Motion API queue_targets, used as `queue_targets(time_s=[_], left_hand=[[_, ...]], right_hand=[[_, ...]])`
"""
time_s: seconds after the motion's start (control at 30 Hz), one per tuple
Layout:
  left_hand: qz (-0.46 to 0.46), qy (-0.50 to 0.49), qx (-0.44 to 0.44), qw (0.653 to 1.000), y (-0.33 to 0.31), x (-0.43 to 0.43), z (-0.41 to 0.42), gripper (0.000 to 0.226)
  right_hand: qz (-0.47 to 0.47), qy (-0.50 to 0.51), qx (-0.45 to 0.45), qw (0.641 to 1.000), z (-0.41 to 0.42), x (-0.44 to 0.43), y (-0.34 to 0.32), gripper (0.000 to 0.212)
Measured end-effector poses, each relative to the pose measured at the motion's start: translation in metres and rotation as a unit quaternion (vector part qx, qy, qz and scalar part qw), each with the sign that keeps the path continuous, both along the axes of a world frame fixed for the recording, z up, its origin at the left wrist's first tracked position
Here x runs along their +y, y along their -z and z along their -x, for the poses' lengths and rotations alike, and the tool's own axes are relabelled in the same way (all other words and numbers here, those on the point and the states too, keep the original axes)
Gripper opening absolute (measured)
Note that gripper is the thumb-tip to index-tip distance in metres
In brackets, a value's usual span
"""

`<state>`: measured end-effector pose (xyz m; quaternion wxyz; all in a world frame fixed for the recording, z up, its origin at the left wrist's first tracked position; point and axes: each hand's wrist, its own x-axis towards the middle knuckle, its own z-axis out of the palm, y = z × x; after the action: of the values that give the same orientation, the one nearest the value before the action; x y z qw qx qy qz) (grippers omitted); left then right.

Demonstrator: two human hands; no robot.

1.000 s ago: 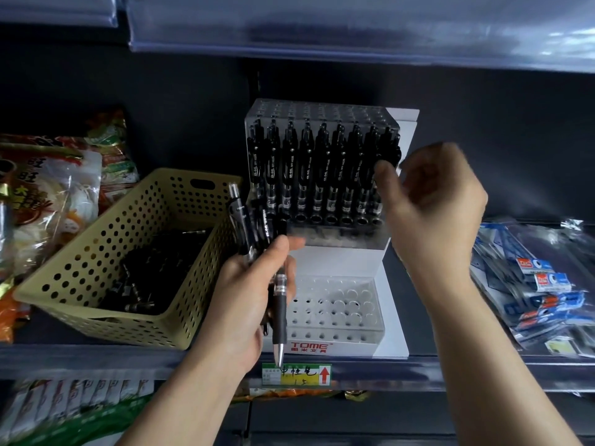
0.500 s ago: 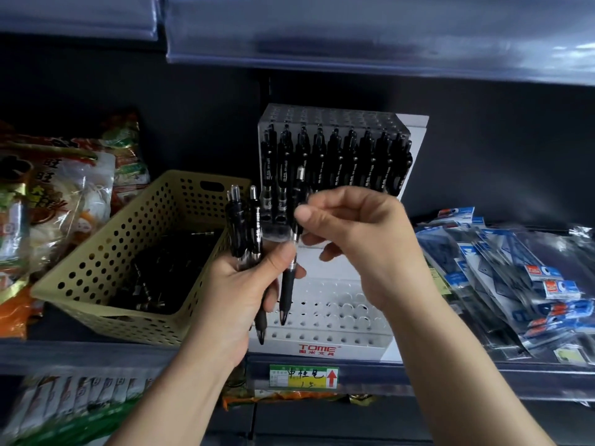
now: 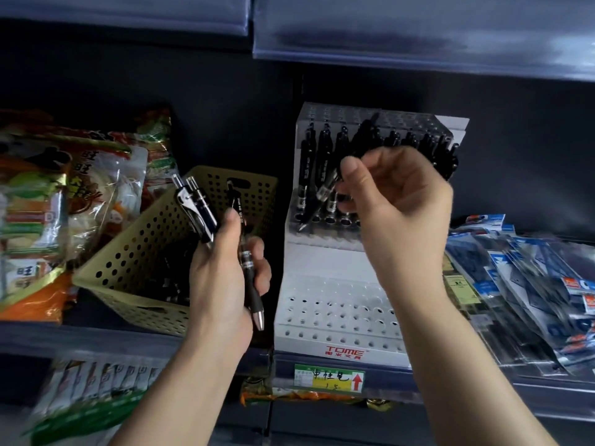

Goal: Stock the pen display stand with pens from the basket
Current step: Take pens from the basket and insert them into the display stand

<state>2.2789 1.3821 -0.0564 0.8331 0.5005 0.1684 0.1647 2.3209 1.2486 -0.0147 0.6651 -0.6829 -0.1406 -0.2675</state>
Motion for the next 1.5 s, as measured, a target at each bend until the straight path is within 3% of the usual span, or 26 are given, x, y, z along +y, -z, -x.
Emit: queue_targets(time_s=[0.1, 0.3, 0.67, 1.5], left_hand=[[-0.008, 0.017, -0.004, 1.000, 0.002, 0.002, -0.001, 0.017], [-0.012, 0.014, -0.012, 1.000, 0.004, 0.009, 0.000, 0.018], [0.007, 0.017, -0.022, 1.000, 0.003, 0.015, 0.000, 0.020], [-0.004, 0.036, -0.016, 0.999, 0.004, 0.011, -0.001, 0.014]], right_hand=[[0.010, 0.043, -0.057, 0.997, -0.003, 0.010, 0.004, 0.012], [0.062, 0.101, -0.104, 0.988, -0.010, 0.022, 0.009, 0.012], [0.148, 0.160, -0.087, 0.972, -0.011, 0.017, -0.008, 0.015], [0.309, 0.150, 0.002, 0.939, -0.026, 0.027, -0.002, 0.016]])
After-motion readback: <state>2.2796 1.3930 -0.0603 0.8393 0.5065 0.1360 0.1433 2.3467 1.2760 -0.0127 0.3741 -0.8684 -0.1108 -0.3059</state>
